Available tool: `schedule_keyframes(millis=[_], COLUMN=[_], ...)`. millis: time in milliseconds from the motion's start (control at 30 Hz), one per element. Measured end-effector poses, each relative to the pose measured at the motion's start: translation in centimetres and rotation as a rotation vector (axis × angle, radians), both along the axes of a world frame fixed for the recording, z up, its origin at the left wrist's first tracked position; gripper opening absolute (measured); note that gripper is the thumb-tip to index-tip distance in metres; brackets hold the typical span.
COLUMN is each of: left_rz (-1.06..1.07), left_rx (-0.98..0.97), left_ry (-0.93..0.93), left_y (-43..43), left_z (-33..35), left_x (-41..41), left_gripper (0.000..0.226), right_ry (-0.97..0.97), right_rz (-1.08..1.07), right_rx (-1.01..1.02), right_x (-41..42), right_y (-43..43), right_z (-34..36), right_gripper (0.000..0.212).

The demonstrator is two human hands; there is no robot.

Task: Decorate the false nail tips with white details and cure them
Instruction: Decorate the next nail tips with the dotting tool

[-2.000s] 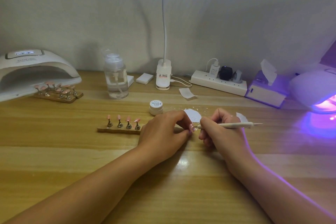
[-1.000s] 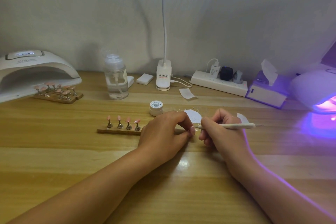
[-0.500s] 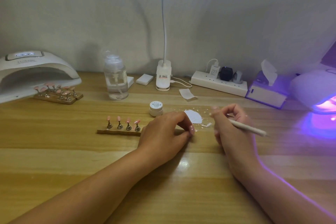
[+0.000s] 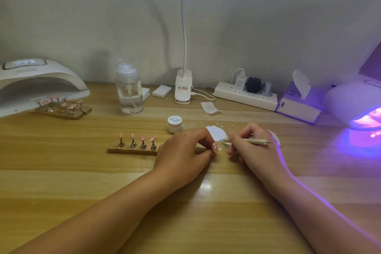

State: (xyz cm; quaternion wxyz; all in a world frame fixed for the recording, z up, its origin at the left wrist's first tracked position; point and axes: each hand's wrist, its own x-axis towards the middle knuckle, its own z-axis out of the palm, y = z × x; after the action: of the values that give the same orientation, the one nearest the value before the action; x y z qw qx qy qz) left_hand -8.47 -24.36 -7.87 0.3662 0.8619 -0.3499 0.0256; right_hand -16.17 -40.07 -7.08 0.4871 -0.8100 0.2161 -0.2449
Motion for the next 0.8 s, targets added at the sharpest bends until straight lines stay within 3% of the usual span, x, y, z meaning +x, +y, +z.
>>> schedule_keyframes(millis=[133,300,433,800], left_rz=[-0.010,-0.017,-0.017,0.002], left_rx=[0.005,0.011,0.021,0.029], left_ry=[0.017,0.037,0.034,-0.002], left_y=[0.0,0.0,0.0,0.0], left_z=[0.1,0.4,0.5,0.4], left_x=[0.0,0.1,0.1,0.0], left_gripper=[0.016,0.018,0.014,0.014], right_ry=[-0.032,-0.202,-0.210,-0.142], right_rz=[0.012,0.056,0.060,0.085], right_rx=[0.062,0.239,0.356,0.332], right_x=[-0.1,-0.3,-0.6,-0.5], right_y=[0.1,0.9,1.9,2.3], right_z=[0.0,0.7,0.8,0.7], right_gripper=[0.017,0.011,0.022,0.026])
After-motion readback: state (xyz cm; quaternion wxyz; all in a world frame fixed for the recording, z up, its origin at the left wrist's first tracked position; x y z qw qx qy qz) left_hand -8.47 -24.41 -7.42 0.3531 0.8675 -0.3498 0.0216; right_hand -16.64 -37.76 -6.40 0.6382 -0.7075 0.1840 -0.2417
